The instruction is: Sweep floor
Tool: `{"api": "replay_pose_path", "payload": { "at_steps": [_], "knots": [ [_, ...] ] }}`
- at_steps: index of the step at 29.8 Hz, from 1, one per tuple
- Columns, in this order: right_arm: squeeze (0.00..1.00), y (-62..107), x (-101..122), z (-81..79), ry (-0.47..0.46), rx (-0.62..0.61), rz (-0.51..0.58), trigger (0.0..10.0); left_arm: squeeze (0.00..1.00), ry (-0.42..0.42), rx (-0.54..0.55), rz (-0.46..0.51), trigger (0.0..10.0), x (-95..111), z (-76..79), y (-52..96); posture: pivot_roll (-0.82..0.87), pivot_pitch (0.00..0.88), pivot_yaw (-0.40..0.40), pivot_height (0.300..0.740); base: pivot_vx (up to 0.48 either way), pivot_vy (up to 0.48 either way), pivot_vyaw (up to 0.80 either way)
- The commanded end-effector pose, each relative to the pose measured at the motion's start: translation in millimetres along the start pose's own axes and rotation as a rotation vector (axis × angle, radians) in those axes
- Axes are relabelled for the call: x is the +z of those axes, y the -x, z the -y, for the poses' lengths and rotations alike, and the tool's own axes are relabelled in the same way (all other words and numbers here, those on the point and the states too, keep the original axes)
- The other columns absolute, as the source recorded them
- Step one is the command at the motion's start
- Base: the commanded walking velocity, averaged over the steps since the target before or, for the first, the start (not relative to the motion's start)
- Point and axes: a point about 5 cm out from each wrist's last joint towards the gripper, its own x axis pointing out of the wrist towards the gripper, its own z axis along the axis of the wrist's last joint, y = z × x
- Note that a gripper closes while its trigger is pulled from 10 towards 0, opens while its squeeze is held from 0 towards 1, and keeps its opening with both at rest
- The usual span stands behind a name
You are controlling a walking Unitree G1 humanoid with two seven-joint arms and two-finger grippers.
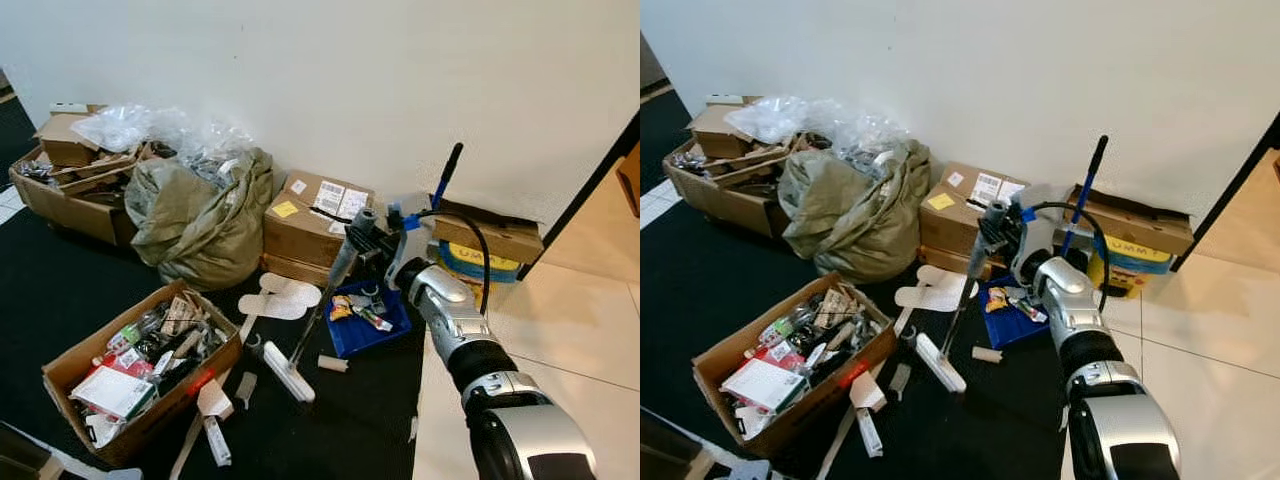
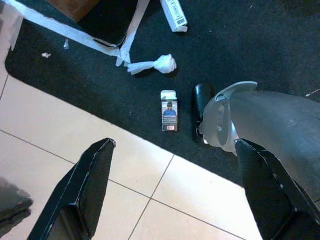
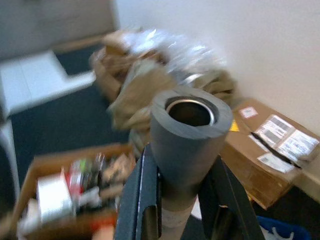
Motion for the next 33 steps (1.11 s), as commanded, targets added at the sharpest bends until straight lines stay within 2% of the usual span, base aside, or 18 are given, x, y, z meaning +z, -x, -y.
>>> {"api": "replay_pose_path", "payload": {
  "at_steps": [1,2,4,5,9,12,15,27,30,33],
  "knots": [
    [0.00,1.7,5.4,4.1,0.095,0.031,-0.011,10.0,0.00,0.001,0.003,-0.029,10.0,-6.7,-1.9,1.9,-0.05,0.055,-0.022,0.740,0.000,0.000,0.00],
    [0.00,1.7,5.4,4.1,0.095,0.031,-0.011,10.0,0.00,0.001,0.003,-0.029,10.0,-6.7,-1.9,1.9,-0.05,0.055,-0.022,0.740,0.000,0.000,0.00],
    [0.00,3.4,0.7,0.2,0.208,0.092,-0.059,10.0,0.00,-0.010,0.004,-0.030,10.0,-6.1,-3.3,1.9,-0.05,0.055,-0.022,0.740,0.000,0.000,0.00],
    [0.00,2.2,-0.7,-3.6,0.214,0.105,-0.059,10.0,0.00,-0.012,0.005,-0.030,10.0,-6.1,-3.7,2.0,-0.05,0.054,-0.022,0.740,0.000,0.000,0.00],
    [0.00,0.9,-1.7,-8.8,0.196,0.128,-0.059,10.0,0.00,-0.016,0.007,-0.028,10.0,-5.6,-4.1,2.0,-0.04,0.050,-0.024,0.740,0.000,0.000,0.00],
    [0.00,-0.6,-2.3,-15.5,0.143,0.159,-0.040,10.0,0.00,-0.029,0.009,-0.027,10.0,-5.0,-4.5,1.9,-0.04,0.045,-0.022,0.740,0.000,0.000,0.00],
    [0.00,0.1,-3.4,-24.2,0.114,0.239,-0.021,10.0,0.00,-0.045,0.006,-0.027,10.0,-4.0,-4.4,1.5,-0.04,0.040,-0.019,0.740,0.000,0.000,0.00],
    [0.00,2.1,-1.9,-25.6,0.161,0.286,-0.020,10.0,0.00,-0.070,-0.023,-0.027,10.0,-1.9,-2.1,0.6,-0.05,0.024,-0.020,0.740,0.000,0.000,0.76],
    [0.00,2.7,-2.2,-24.8,0.175,0.274,-0.021,10.0,0.00,-0.056,-0.040,-0.035,10.0,-2.6,-0.3,0.4,-0.05,0.012,-0.020,0.740,0.000,-0.370,0.75],
    [0.00,2.6,-2.8,-23.4,0.178,0.244,-0.025,10.0,0.00,-0.042,-0.049,-0.040,10.0,-3.4,1.0,0.3,-0.05,0.002,-0.017,0.740,0.000,-0.480,0.00]
  ]
}}
